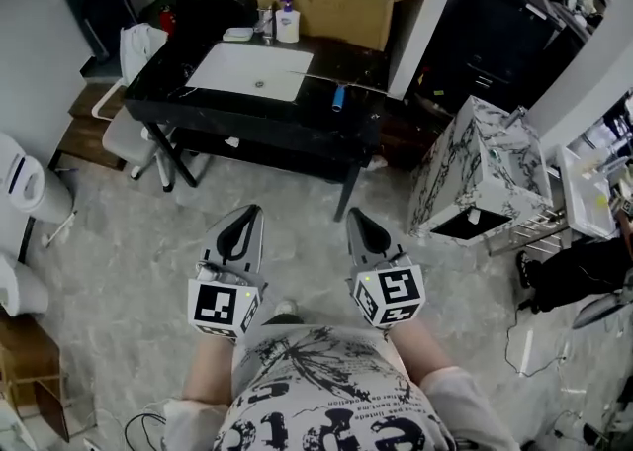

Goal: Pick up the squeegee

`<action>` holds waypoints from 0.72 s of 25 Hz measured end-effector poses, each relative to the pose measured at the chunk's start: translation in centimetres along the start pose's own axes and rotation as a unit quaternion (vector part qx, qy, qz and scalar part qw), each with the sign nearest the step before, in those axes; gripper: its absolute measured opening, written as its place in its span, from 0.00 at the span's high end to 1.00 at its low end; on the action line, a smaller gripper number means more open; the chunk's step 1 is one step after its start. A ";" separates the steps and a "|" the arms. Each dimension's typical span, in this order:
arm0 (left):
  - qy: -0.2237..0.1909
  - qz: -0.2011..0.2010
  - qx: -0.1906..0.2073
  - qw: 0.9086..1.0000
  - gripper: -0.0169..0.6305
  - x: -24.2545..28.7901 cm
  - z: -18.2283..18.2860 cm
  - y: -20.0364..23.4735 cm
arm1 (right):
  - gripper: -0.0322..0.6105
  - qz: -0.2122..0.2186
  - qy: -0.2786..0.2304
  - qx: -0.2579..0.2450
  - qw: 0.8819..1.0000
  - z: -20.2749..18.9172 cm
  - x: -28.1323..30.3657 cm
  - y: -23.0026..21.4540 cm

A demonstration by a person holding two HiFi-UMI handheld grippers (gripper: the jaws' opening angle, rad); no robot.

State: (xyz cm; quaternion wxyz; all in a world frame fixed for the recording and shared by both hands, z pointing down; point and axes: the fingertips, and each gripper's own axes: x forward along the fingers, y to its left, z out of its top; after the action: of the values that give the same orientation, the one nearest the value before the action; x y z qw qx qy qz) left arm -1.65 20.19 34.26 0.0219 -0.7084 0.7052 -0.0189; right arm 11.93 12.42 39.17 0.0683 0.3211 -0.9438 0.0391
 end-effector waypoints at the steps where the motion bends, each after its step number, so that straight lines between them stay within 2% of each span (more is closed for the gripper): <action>1: -0.001 -0.008 0.001 1.000 0.95 1.0 0.1 1.4 | 0.96 -0.010 -0.001 0.001 1.000 0.4 1.5 0.0; 4: 0.004 -0.027 0.000 1.000 0.95 3.6 0.3 5.0 | 0.96 -0.033 0.003 0.007 0.999 0.9 5.4 0.0; 10: 0.013 -0.055 -0.011 0.998 0.95 8.8 -2.2 9.3 | 0.96 -0.055 0.024 0.013 0.998 0.3 11.5 -0.9; 18: 0.027 -0.064 -0.009 0.998 0.95 18.6 -4.1 12.8 | 0.96 -0.070 0.032 0.021 0.997 0.2 20.7 -6.9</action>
State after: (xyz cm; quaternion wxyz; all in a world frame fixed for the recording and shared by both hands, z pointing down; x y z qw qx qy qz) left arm -14.55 1.48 37.50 -0.0050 -0.7514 0.6590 -0.0328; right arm -0.16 -5.48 42.38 0.0937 0.3862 -0.9154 0.0646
